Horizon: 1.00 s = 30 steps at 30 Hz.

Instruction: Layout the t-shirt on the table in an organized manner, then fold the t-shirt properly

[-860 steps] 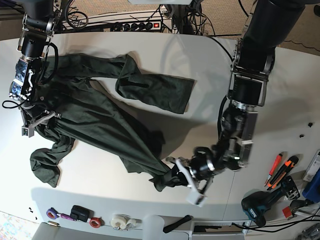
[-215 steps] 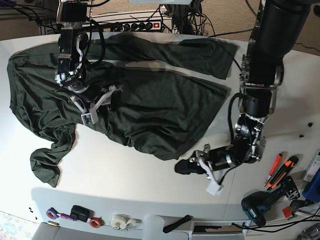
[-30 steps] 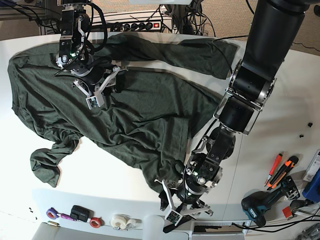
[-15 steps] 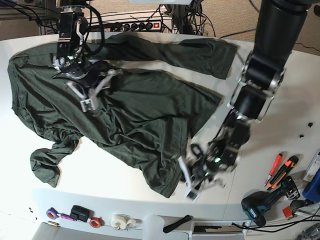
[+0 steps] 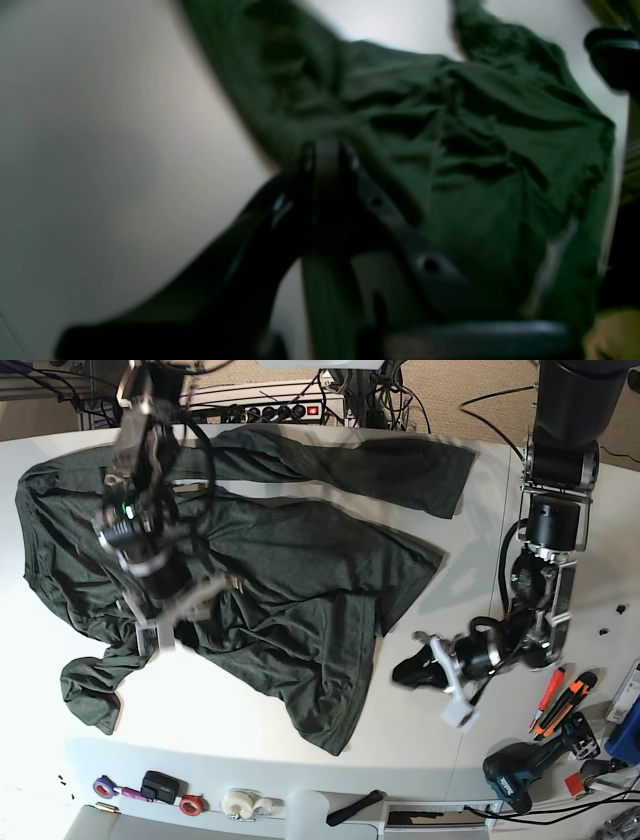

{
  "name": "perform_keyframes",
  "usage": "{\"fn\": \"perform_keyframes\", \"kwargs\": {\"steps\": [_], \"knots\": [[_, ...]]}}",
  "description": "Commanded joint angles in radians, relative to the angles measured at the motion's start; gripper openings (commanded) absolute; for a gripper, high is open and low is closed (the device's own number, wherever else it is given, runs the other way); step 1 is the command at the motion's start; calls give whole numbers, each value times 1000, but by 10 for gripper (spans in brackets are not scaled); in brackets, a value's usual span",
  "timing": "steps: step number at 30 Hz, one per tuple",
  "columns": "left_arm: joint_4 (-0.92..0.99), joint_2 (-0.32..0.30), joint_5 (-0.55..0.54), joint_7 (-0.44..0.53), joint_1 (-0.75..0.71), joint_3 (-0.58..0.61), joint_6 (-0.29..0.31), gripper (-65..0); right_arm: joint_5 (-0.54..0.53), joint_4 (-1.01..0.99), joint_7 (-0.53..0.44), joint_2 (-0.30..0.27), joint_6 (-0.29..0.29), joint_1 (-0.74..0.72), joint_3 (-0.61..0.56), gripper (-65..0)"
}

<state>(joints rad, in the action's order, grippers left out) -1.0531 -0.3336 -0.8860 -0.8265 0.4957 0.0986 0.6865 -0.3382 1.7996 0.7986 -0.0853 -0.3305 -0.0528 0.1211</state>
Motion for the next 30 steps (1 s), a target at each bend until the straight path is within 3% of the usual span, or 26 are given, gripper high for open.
{"fn": "perform_keyframes", "kwargs": {"steps": [1,4,9,14,18,22,30], "knots": [[-18,-1,-39,-8,21,-3,12,-650,-2,-47,-40,2,5,-63,-5,-456],[-18,1,-55,-57,-10,-3,12,-650,0,-272,-78,14,1,-217,-56,-471],[-48,1,-135,-135,-74,-3,12,-650,90,-639,-113,31,3,-491,-201,-486],[-175,1,-168,-164,-133,-3,12,-650,108,-846,-126,69,3,-656,-284,-486],[-237,4,-120,-222,-158,-3,12,-650,111,-882,-132,117,2,-666,-286,-543],[-237,3,-10,-205,-172,-3,12,-650,168,-943,-197,144,5,-657,-286,-595],[-237,1,-3,-202,-236,-3,12,-650,245,-1084,-245,149,25,-659,-286,-650]]}}
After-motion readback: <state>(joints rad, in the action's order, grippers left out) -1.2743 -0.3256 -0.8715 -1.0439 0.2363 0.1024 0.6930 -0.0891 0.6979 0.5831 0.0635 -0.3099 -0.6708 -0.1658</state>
